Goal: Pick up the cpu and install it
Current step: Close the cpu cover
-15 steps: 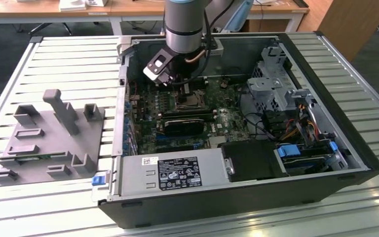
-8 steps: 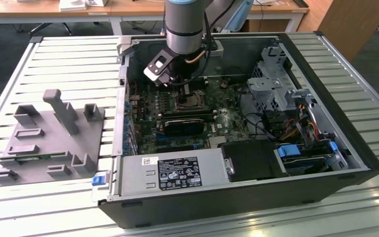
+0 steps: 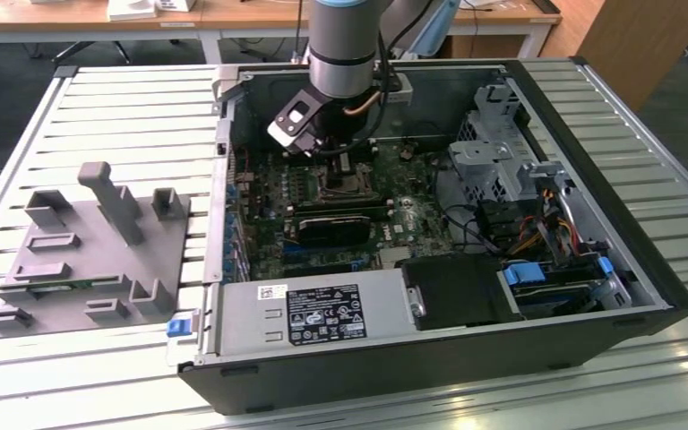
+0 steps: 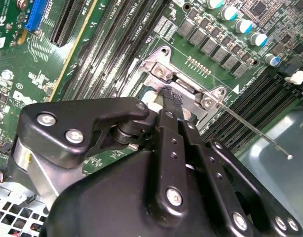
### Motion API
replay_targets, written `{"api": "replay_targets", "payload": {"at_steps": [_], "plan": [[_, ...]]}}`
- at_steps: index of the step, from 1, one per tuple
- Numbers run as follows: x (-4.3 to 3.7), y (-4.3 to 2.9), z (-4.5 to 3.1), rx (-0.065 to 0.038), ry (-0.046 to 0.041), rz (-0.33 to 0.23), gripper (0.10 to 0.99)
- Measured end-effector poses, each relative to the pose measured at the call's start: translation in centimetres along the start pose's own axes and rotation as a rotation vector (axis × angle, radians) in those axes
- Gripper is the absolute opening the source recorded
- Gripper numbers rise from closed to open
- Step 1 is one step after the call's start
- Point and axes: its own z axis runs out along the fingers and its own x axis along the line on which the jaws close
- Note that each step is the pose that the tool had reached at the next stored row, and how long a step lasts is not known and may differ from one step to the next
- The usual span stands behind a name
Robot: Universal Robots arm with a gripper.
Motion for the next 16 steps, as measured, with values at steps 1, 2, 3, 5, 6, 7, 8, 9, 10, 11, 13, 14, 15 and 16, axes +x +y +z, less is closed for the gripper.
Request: {"api": "replay_targets", "payload": {"at_steps": [1,2,3,5,6,7,8,9,10,11,13,14,15,16], "plan": [[-0.05,-0.03,-0.07,-0.001,0.0011,0.0,0.106],[0.02,0.02,-0.03,-0.004,0.0063,0.0,0.106],[0.11,0.08,-0.1,-0.006,0.0085,0.0,0.106],[0.16,0.12,-0.36,-0.007,0.0104,0.0,0.106],[0.16,0.12,-0.45,-0.007,0.0106,0.0,0.106],[0.16,0.12,-0.49,-0.007,0.0107,0.0,0.106],[0.16,0.12,-0.53,-0.007,0.0107,0.0,0.106],[0.16,0.11,-0.59,-0.007,0.0108,0.0,0.106],[0.16,0.11,-0.66,-0.007,0.0108,0.0,0.106],[0.16,0.11,-0.76,-0.007,0.0108,0.0,0.106],[0.15,0.11,-1.02,-0.007,0.0111,0.0,0.106],[0.16,0.11,-1.13,-0.007,0.0114,0.0,0.106],[0.16,0.11,-1.24,-0.007,0.0115,0.0,0.106],[0.15,0.11,-1.34,-0.007,0.0115,0.0,0.106]]}}
